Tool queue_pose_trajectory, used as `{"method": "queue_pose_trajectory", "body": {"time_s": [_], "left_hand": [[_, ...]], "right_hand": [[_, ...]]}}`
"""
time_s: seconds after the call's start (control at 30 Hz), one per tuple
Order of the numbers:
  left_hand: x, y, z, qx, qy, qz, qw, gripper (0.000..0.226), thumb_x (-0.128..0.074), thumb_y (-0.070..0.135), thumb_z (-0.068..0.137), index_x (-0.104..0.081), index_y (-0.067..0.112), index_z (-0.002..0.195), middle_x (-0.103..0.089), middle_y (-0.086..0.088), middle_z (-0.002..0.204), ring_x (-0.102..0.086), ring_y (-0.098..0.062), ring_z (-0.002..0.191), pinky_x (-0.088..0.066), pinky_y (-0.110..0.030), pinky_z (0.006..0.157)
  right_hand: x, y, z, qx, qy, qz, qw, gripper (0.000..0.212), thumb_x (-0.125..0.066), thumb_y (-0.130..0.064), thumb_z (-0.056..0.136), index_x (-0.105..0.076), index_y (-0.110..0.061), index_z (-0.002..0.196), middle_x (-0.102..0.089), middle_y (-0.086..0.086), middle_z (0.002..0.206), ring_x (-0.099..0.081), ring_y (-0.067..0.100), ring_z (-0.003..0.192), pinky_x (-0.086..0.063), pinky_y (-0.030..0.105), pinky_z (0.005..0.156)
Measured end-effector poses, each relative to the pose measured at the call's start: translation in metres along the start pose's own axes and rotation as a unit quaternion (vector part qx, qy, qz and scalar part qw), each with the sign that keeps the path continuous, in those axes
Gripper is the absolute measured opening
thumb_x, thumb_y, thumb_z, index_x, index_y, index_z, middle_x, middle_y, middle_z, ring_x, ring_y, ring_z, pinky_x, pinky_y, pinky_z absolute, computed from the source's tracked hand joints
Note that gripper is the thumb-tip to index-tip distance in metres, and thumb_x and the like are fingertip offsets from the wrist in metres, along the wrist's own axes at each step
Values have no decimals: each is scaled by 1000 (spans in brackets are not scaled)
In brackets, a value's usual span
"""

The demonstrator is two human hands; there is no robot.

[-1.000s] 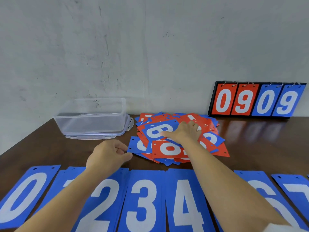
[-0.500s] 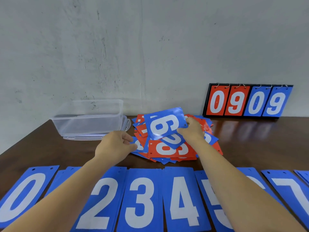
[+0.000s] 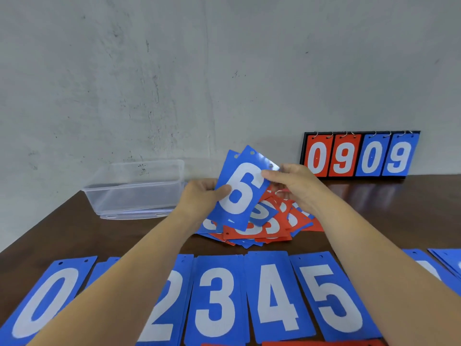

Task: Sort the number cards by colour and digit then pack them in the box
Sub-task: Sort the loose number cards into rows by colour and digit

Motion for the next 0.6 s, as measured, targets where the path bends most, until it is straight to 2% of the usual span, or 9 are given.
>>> {"method": "queue_pose_trajectory", "body": {"time_s": [0.07,0.1,0.17,0.23,0.3,0.33,0.43,0.5,0.6], "left_hand": [[-3,-3,-2,34,3,-78,996,7,-69,11,87,-72,8,93,-74,-11,98,-71,-26,86,-57,-35,74],[-5,-4,-3,48,1,-106,993,12,-70,9,85,-72,6,97,-73,-13,101,-70,-29,90,-57,-39,78],[-8,-8,-6,65,2,-141,988,15,-71,5,83,-70,8,98,-73,-11,100,-69,-31,93,-55,-45,87],[-6,-11,-8,71,-2,-147,987,12,-68,4,85,-69,11,94,-73,-9,94,-66,-32,91,-50,-47,91],[-1,-14,-10,74,4,-138,988,9,-64,7,90,-69,14,92,-73,-7,90,-61,-30,90,-48,-46,90],[2,-15,-11,74,8,-132,988,10,-62,10,92,-70,17,92,-74,-4,89,-62,-29,90,-48,-44,89],[13,-17,-13,76,33,-122,989,10,-62,14,93,-70,20,93,-75,-3,96,-64,-28,100,-47,-38,85],[18,-19,-14,78,45,-117,989,9,-61,15,93,-69,20,93,-74,-6,99,-64,-27,98,-45,-36,82],[23,-21,-17,80,59,-107,989,8,-62,16,93,-68,18,97,-73,-8,104,-66,-28,103,-47,-36,81]], "right_hand": [[-8,6,-4,-15,4,-1,1000,20,-72,-32,84,-69,-13,93,-75,2,84,-67,14,71,-48,26,68],[-12,9,-7,-13,7,-16,1000,18,-73,-30,84,-69,-14,91,-75,2,82,-67,13,68,-47,26,66],[-18,12,-11,0,21,-44,999,8,-73,-21,85,-68,-16,83,-71,-1,73,-62,5,53,-45,20,55],[-18,13,-15,22,36,-66,997,5,-70,-13,86,-67,-10,83,-68,-1,71,-58,1,47,-43,15,47],[-14,11,-20,37,50,-94,994,6,-68,-10,88,-67,-4,91,-68,4,77,-60,3,52,-45,16,48],[-11,10,-22,41,60,-108,991,8,-66,-10,89,-66,-4,94,-68,8,82,-62,8,59,-48,21,52],[-2,10,-25,38,79,-118,989,8,-62,-9,91,-64,-10,100,-69,13,101,-66,28,88,-55,43,80],[2,9,-29,36,79,-110,990,9,-60,-8,93,-61,-14,99,-67,9,104,-64,26,92,-54,41,81],[7,7,-36,46,83,-105,990,7,-62,-9,92,-62,-13,98,-67,4,98,-64,20,86,-54,28,68]]}}
Point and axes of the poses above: each hand's wrist, its own z-axis towards the middle knuckle, its own x-axis out of the back of the hand, y = z × x, the point moved 3 cm from there along z, towards the middle knuckle
